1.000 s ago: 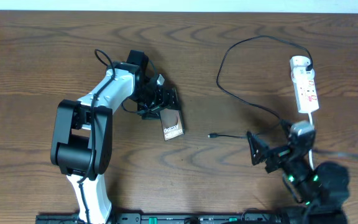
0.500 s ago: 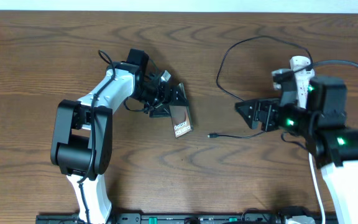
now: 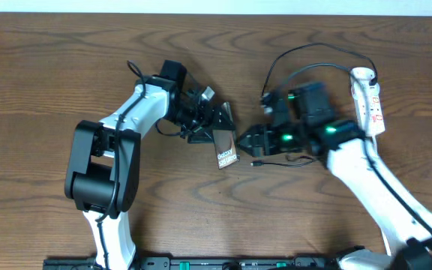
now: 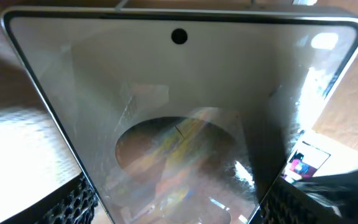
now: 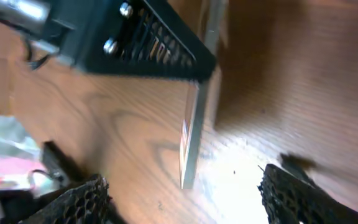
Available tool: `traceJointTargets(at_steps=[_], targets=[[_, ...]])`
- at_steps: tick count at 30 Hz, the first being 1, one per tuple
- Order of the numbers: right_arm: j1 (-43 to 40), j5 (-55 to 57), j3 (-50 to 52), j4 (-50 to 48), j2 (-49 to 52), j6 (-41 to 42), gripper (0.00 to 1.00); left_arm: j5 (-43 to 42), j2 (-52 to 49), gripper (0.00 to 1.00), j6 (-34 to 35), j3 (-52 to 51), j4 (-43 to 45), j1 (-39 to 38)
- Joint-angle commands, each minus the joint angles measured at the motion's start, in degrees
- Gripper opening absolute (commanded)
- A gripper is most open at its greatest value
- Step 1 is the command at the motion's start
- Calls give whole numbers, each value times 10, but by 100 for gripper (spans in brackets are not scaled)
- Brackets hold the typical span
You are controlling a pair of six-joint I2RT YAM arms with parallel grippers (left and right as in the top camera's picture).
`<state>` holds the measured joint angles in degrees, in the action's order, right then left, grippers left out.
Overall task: Plug charger to phone and switch on socket
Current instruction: 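Move the right gripper toward the phone held by the left gripper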
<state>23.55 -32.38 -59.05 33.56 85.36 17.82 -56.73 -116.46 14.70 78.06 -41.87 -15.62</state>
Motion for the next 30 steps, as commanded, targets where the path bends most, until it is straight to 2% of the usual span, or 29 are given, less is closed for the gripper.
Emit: traceJointTargets(at_steps=[1,5,14,18,21,25,30], targets=[[32,61,6,-27,29,31,77,-29,4,67,-12,-2,0,-9],[49,70,6,-57,63,56,75,-29,4,67,-14,-2,0,-14],[67,70,6,-61,111,79,66,-29,4,67,-42,-2,0,-15],[71,41,6,-70,111,82,51,-29,4,67,-42,-2,4,-15],[73,38,6,-75,111,90,46,-29,4,67,-42,-2,4,-15],[73,38,6,-76,111,90,34,-29,4,67,-42,-2,4,-15],[73,38,6,-77,111,94,29,-29,4,67,-42,-2,4,-15]])
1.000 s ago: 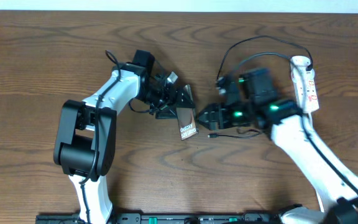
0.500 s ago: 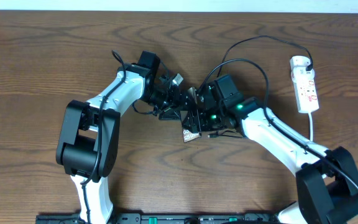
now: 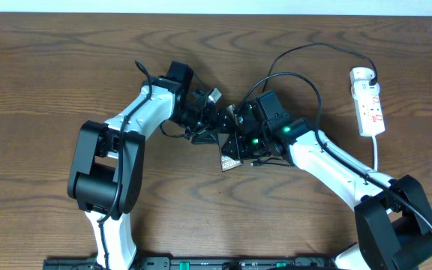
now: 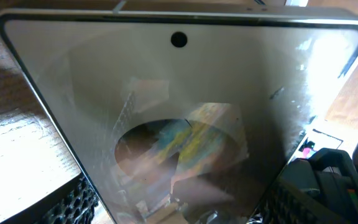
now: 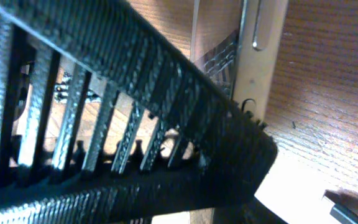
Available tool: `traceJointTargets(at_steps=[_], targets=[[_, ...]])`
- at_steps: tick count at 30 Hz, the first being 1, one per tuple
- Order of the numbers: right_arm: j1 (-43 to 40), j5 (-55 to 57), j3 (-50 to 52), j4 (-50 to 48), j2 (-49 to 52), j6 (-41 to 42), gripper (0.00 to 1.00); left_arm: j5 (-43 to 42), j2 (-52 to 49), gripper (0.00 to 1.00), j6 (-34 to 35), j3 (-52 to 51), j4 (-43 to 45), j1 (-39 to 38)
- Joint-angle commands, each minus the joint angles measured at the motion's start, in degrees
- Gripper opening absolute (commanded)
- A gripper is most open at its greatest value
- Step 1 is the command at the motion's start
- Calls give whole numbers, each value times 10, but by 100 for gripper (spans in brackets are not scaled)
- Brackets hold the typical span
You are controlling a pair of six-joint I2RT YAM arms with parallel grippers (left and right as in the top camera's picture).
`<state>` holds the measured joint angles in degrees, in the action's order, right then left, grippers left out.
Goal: Plug charger to phone and switch on socket
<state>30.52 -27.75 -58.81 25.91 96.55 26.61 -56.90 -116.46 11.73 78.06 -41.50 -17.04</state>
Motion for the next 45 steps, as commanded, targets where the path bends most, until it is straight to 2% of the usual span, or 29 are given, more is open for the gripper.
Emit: traceJointTargets(at_steps=[1,10,11,14,17,21,24,29,33,37,40,45], targets=[[3,-8,3,-3,-1,6,28,-27,4,67,-12,-2,1,0],[3,-9,3,-10,-1,8,4,-27,4,68,-12,-2,0,0],[3,-9,3,-10,-1,8,1,-27,4,74,-12,-2,0,0],[3,-9,3,-13,-1,8,1,-27,4,79,-12,-2,0,0],[-3,-13,3,-15,-2,8,1,-27,4,79,-12,-2,3,0],[-33,-82,3,-24,-5,5,1,-58,4,78,-12,-2,26,3],[-62,-163,3,-56,-7,-15,1,-150,4,78,-17,-2,79,12],[-110,-322,3,-144,-7,-26,1,-332,4,72,-13,-2,210,30],[-129,-361,3,-200,-7,-17,1,-331,5,71,21,0,250,31],[-130,-357,3,-206,-7,-14,1,-331,5,62,55,0,294,31],[-130,-345,3,-206,-7,-13,1,-331,5,56,95,0,338,31],[-130,-293,3,-207,-7,7,1,-331,7,54,196,0,445,31]])
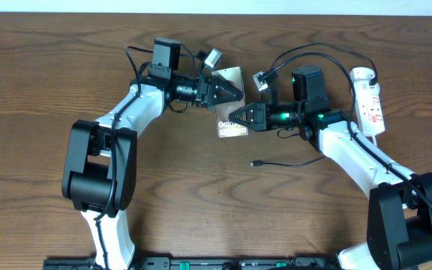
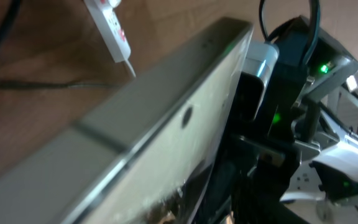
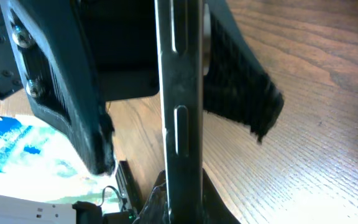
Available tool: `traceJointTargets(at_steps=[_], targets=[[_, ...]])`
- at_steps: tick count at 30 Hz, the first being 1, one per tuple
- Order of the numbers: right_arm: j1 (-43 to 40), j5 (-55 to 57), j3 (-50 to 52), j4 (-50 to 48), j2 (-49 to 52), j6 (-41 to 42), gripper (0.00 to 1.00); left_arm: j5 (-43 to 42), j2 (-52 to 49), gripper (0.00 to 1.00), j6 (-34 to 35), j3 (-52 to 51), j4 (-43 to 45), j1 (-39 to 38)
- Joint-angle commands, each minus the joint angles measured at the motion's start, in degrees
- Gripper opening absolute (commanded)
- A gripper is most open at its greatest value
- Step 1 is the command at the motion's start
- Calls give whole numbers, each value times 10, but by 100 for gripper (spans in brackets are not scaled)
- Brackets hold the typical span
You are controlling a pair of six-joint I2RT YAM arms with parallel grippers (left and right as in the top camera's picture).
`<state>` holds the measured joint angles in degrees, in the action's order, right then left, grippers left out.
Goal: Plug charger to phone and switch on socket
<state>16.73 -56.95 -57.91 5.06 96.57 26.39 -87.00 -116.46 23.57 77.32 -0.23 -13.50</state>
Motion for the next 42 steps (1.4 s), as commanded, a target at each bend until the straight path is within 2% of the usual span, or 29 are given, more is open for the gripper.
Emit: traceJointTargets(at_steps=[1,9,13,22,28,33,37,42], targets=[[8,5,-6,-2,-7,15,1,-30,9,53,101,7,58,-4],[8,18,-6,-125,-7,104,1,-30,49,52,264,7,257,-4],[3,17,-6,-191,-7,135,1,-30,77,52,317,7,319,-4],[-26,1,-6,-259,-7,190,1,-30,114,45,323,7,323,-4],[-38,-19,-6,-336,-7,246,1,-30,114,46,322,7,327,-4],[-38,-14,-6,-342,-7,255,1,-22,114,45,323,7,357,-4],[-35,-17,-6,-341,-7,255,1,-3,114,30,323,7,357,-4],[-34,-29,-6,-340,-7,254,1,9,114,27,323,7,357,-4]])
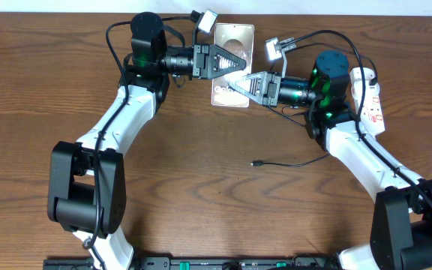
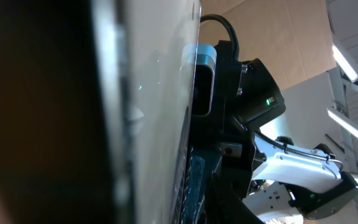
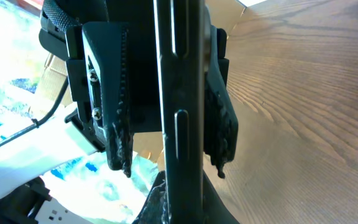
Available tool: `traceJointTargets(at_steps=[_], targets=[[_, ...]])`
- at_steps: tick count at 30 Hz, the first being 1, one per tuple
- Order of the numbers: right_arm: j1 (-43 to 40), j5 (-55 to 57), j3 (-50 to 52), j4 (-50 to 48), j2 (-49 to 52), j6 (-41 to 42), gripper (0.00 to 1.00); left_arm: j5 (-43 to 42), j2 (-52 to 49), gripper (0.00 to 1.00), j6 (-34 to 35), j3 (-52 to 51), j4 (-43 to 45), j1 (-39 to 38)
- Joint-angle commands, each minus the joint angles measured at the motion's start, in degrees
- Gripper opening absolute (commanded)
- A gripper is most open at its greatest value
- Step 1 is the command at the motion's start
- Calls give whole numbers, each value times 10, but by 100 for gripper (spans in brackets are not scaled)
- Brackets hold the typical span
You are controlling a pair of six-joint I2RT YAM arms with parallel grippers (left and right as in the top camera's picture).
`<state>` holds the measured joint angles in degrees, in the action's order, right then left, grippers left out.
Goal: Plug charger to phone and switch on socket
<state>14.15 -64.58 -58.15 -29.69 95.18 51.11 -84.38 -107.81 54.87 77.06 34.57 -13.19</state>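
Note:
The phone [image 1: 235,36] is held up off the table near the back edge, its label facing the overhead camera. My left gripper [image 1: 238,64] reaches it from the left and is shut on it. My right gripper [image 1: 240,84] comes from the right and is shut on its lower edge. In the right wrist view the phone [image 3: 179,93] stands edge-on, with the left gripper's fingers [image 3: 107,106] on either side. In the left wrist view the phone [image 2: 160,93] fills the left half. The charger plug [image 1: 255,163] lies loose on the table. The white socket strip [image 1: 370,101] lies at the right.
A black cable [image 1: 298,52] loops from the socket strip across the back right of the wooden table [image 1: 201,210], and its thin end runs to the loose plug. Both arms are stretched toward the back middle.
Both grippers, still on the phone, now hold it farther toward the back of the table and higher. The plug and the socket strip have not moved.
First my left gripper held the phone tilted at mid-table while my right gripper stood open beside the plug. Then the right gripper was at the phone. Later both gripped it, raised and farther back. Now it is higher again, near the back edge.

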Motion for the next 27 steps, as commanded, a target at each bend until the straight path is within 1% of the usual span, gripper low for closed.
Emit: traceJointTargets(at_steps=[1,5,9,17,22,27], targets=[[-8,42,-3,8,7,7,1,-15,28,27,10,10,9,-7],[-8,38,-3,13,7,7,1,-15,28,27,10,10,9,-7],[-8,38,-3,31,7,7,1,-14,28,19,10,10,29,-7],[-8,14,-3,42,7,7,1,-13,28,19,10,10,40,-7],[-12,6,-3,79,7,7,1,-16,28,19,10,10,39,-7],[-14,6,-3,81,7,7,1,-16,28,19,10,10,39,-7]])
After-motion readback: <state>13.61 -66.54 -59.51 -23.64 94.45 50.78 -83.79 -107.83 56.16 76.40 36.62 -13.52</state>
